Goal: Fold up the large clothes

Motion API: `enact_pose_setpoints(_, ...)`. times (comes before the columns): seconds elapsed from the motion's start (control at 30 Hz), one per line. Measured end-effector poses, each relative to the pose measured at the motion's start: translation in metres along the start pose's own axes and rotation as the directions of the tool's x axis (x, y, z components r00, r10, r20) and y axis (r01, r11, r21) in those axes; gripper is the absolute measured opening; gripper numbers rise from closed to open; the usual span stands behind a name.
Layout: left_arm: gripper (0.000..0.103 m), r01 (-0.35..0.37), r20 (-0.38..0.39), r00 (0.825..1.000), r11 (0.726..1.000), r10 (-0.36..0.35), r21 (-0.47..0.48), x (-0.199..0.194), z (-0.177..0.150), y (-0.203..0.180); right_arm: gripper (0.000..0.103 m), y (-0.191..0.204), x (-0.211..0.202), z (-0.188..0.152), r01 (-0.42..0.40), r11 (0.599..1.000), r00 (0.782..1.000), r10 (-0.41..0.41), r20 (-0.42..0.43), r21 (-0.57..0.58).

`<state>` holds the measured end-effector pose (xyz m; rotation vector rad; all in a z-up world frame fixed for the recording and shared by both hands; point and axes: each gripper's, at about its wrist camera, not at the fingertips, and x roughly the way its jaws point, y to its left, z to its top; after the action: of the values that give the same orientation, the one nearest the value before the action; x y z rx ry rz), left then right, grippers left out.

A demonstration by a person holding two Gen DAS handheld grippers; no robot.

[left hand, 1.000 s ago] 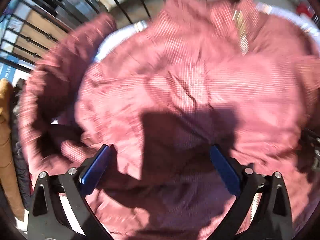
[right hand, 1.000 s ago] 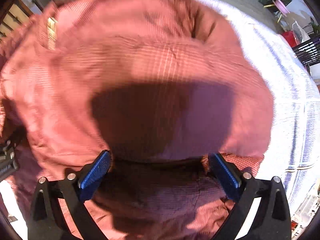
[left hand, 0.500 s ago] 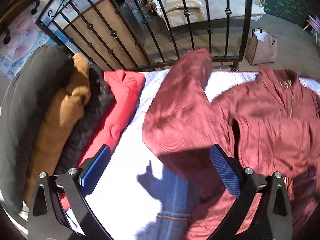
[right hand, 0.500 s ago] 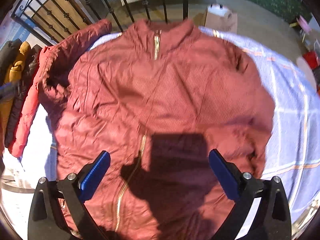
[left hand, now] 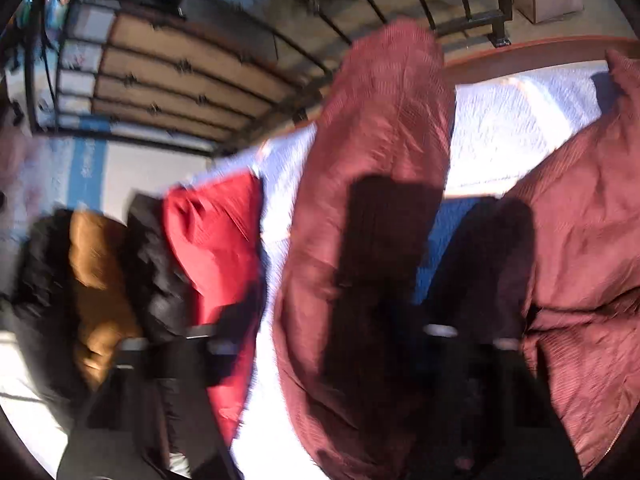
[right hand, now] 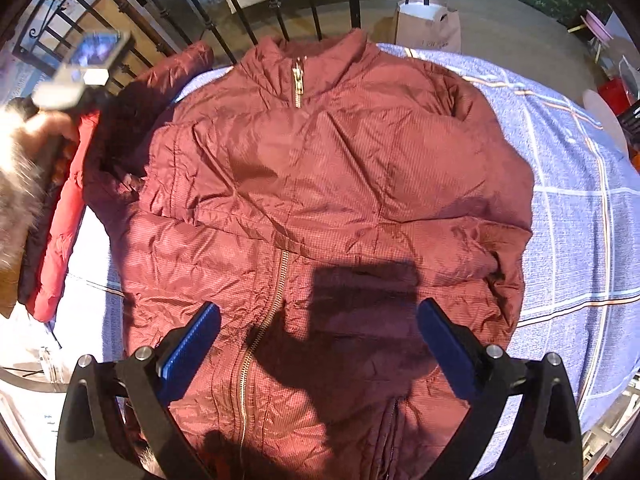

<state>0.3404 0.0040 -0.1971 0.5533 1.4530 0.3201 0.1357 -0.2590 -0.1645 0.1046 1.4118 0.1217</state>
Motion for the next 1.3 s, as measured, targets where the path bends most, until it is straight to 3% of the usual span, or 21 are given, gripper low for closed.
enact_pose_setpoints(0.07,0.018,0.055,0.002,0.998,0.998,-0.055,-0.034,0.007,-0.007,0.013,0.097,-0.002,0.0,-0.001,-0.005,1.0,1.0,0.005,-0.001,0.002)
enact_pose_setpoints(0.13,0.01,0.149,0.034,0.989,0.982,-0.146,-0.119,0.004,-0.016,0.041,0.097,-0.006,0.001,-0.001,-0.003,1.0,1.0,0.003,0.006,0.01)
enact_pose_setpoints(0.2,0.007,0.286,0.109,0.957,0.933,-0.268,-0.221,-0.009,-0.024,0.074,0.097,-0.011,0.0,-0.003,-0.001,1.0,1.0,0.0,0.016,0.023)
enact_pose_setpoints(0.23,0.006,0.333,0.163,0.939,0.915,-0.302,-0.227,-0.023,-0.027,0.083,0.097,-0.014,-0.001,-0.004,0.001,0.999,1.0,-0.002,0.022,0.035)
enact_pose_setpoints(0.3,0.006,0.356,0.306,0.901,0.927,-0.306,-0.12,-0.069,-0.038,0.077,0.097,-0.022,0.0,-0.007,0.0,0.998,1.0,-0.001,0.03,0.063)
enact_pose_setpoints(0.37,0.006,0.376,0.43,0.833,0.926,-0.347,0.02,-0.122,-0.06,0.05,0.097,-0.031,0.001,-0.01,0.008,0.996,1.0,-0.01,0.019,0.089)
enact_pose_setpoints(0.4,0.006,0.418,0.485,0.773,0.903,-0.409,0.095,-0.15,-0.077,0.033,0.097,-0.034,0.002,-0.012,0.011,0.995,1.0,-0.012,0.014,0.096)
enact_pose_setpoints(0.43,0.007,0.433,0.522,0.73,0.889,-0.442,0.148,-0.167,-0.093,0.017,0.097,-0.038,0.002,-0.014,0.013,0.994,1.0,-0.014,0.008,0.104)
enact_pose_setpoints(0.47,0.01,0.421,0.547,0.703,0.886,-0.454,0.194,-0.178,-0.107,-0.001,0.097,-0.043,0.002,-0.016,0.012,0.993,1.0,-0.012,0.001,0.119)
enact_pose_setpoints(0.5,0.011,0.391,0.542,0.712,0.893,-0.446,0.22,-0.179,-0.116,-0.019,0.097,-0.047,0.001,-0.017,0.007,0.991,1.0,-0.007,-0.002,0.133)
enact_pose_setpoints(0.57,0.031,0.34,0.415,0.799,0.896,-0.436,0.286,-0.156,-0.121,-0.065,0.097,-0.06,-0.001,-0.021,-0.022,0.982,1.0,0.022,0.001,0.186)
enact_pose_setpoints(0.6,0.038,0.332,0.345,0.834,0.891,-0.431,0.311,-0.14,-0.123,-0.084,0.097,-0.065,-0.001,-0.023,-0.027,0.978,1.0,0.028,-0.002,0.206)
enact_pose_setpoints(0.67,0.063,0.321,0.285,0.856,0.875,-0.432,0.362,-0.118,-0.13,-0.112,0.097,-0.079,0.002,-0.027,-0.032,0.964,0.999,0.038,-0.018,0.265)
enact_pose_setpoints(0.7,0.067,0.239,0.294,0.879,0.88,-0.376,0.41,-0.112,-0.138,-0.129,0.097,-0.084,0.004,-0.029,-0.038,0.957,0.999,0.046,-0.023,0.288)
enact_pose_setpoints(0.73,0.072,0.172,0.317,0.889,0.882,-0.331,0.438,-0.11,-0.145,-0.138,0.097,-0.089,0.005,-0.032,-0.048,0.95,0.998,0.058,-0.024,0.309)
enact_pose_setpoints(0.77,0.078,0.14,0.333,0.889,0.88,-0.314,0.455,-0.11,-0.15,-0.142,0.097,-0.094,0.006,-0.034,-0.058,0.945,0.998,0.068,-0.019,0.323)
enact_pose_setpoints(0.83,0.08,0.157,0.337,0.883,0.88,-0.329,0.447,-0.116,-0.157,-0.141,0.097,-0.099,0.007,-0.034,-0.051,0.944,0.998,0.055,-0.005,0.327)
enact_pose_setpoints(0.97,0.086,0.301,0.339,0.837,0.879,-0.429,0.369,-0.144,-0.165,-0.121,0.096,-0.105,0.008,-0.02,-0.045,0.947,0.999,0.037,0.031,0.318)
enact_pose_setpoints(1.13,0.087,0.399,0.426,0.782,0.89,-0.455,0.219,-0.157,-0.189,-0.074,0.094,-0.091,-0.004,0.017,-0.077,0.963,0.991,0.045,0.126,0.259)
enact_pose_setpoints(1.2,0.087,0.404,0.46,0.785,0.906,-0.415,0.127,-0.155,-0.186,-0.052,0.094,-0.072,-0.009,0.035,-0.067,0.982,0.985,0.036,0.17,0.177)
enact_pose_setpoints(1.3,0.087,0.374,0.451,0.82,0.926,-0.354,0.048,-0.143,-0.16,-0.041,0.094,-0.033,-0.002,0.058,-0.006,1.0,0.98,0.003,0.199,0.016)
